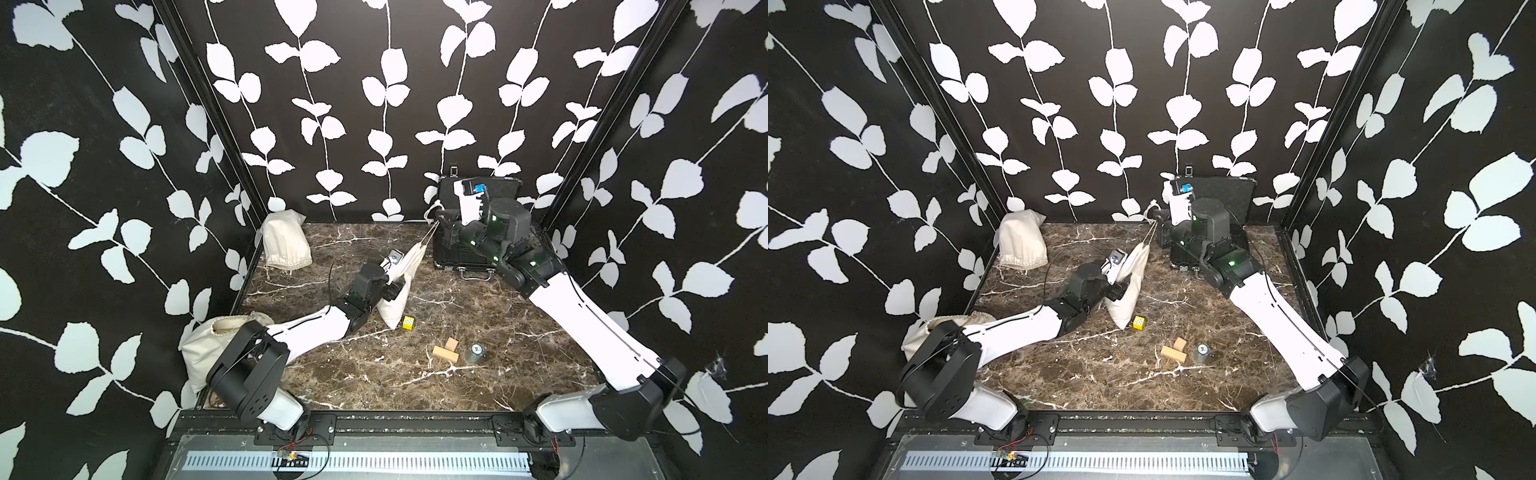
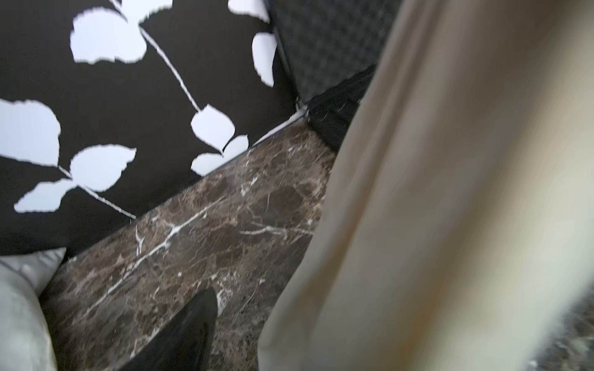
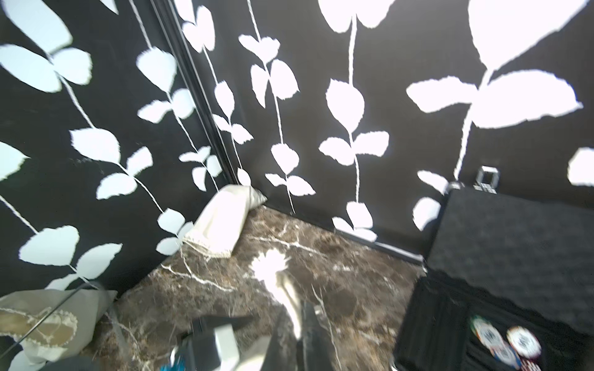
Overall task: Close the soil bag
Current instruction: Frap the soil bag at the center of the board.
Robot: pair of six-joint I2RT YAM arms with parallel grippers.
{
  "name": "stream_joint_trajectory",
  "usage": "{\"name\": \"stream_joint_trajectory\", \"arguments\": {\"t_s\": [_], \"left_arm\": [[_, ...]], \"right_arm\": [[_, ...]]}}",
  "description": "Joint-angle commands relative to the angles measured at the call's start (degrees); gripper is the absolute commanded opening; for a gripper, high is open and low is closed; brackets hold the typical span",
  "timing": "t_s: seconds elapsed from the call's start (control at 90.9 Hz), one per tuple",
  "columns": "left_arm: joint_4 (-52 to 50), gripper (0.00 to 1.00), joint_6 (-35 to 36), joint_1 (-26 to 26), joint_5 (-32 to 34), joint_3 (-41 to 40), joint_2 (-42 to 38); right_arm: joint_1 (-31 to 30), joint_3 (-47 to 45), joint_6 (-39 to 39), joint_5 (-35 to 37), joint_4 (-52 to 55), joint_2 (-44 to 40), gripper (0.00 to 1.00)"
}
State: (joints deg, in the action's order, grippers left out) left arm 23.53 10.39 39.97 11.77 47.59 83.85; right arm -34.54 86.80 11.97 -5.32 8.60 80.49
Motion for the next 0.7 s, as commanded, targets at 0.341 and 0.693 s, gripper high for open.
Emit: {"name": "stream_joint_trajectory", "arguments": {"t_s": [0.341,0.693], "left_arm": [[7.44,0.76,0.11,1.61,-7.56,10.07,-6.95],[7.76,0.60,-1.96,3.99,-11.87,15.55,-2.35]], "right_arm": [[-6.44,4.67,-3.01,12.68,-7.23,1.99,0.00],[-7.82,6.18,-4.07,15.96,-7.15,3.38,0.00]]}}
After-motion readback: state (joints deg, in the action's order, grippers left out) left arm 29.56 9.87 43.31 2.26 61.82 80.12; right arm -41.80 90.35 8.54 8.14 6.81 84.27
